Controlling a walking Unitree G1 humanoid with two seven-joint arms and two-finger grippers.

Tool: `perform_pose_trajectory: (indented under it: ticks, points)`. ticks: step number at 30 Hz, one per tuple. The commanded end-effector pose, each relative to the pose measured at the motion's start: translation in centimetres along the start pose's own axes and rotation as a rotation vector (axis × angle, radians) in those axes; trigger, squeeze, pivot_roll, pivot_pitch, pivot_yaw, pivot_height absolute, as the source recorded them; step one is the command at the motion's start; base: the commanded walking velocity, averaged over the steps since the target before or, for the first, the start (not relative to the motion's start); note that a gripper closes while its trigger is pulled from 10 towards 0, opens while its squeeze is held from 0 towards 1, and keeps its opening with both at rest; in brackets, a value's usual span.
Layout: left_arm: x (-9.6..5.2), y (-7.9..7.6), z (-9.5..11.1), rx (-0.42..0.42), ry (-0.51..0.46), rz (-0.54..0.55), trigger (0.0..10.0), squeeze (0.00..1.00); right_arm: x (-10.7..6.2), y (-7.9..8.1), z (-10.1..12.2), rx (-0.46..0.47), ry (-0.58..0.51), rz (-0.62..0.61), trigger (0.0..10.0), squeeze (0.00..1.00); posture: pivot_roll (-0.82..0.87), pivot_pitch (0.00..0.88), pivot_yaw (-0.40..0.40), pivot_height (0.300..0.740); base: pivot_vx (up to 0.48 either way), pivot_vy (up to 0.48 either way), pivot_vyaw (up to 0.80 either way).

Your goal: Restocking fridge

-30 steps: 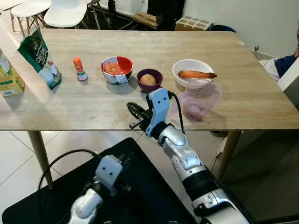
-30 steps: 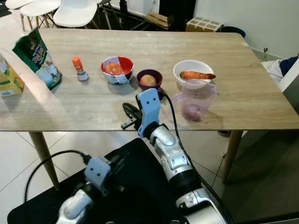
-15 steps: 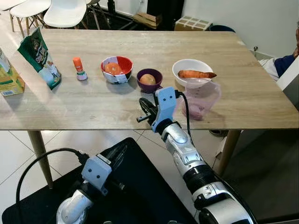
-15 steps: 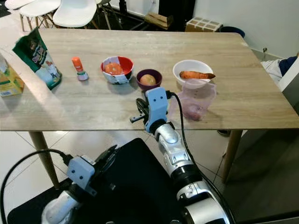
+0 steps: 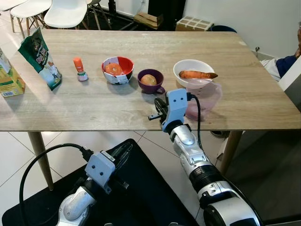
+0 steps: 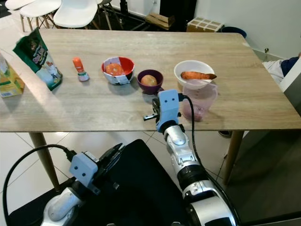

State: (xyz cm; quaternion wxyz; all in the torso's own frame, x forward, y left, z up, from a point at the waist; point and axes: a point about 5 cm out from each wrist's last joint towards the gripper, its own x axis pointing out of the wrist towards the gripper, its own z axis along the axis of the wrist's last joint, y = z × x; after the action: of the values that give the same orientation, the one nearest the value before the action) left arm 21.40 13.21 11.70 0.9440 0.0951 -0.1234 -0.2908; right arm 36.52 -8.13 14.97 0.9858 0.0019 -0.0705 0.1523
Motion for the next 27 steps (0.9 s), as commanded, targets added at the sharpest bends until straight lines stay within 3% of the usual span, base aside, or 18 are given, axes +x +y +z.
perform_pose_trajectory:
  ticks: [1,16,23,27]
  points:
    - [-0.1,-0.2,-0.2,0.004,0.024,-0.032,10.0,0.0,-0.3,-0.9,-0.5,-0.001,0.007,-0.045,10.0,0.0,-0.05,0.126,-0.007,0.74,0.0,0.0,0.0]
    - [0.1,-0.5,-0.1,-0.004,0.026,-0.049,10.0,0.0,-1.9,-4.2,-1.8,-0.039,0.029,-0.171,10.0,0.0,-0.05,0.128,-0.01,0.74,0.0,0.0,0.0]
    - [0.0,-0.7,-0.1,-0.005,0.031,-0.061,10.0,0.0,-4.0,-7.2,-2.9,-0.072,0.052,-0.273,10.0,0.0,-0.05,0.131,-0.01,0.74,0.0,0.0,0.0]
    - [0.0,-0.7,-0.1,-0.004,0.032,-0.064,10.0,0.0,-4.6,-8.0,-3.1,-0.085,0.057,-0.306,10.0,0.0,-0.05,0.131,-0.008,0.74,0.0,0.0,0.0]
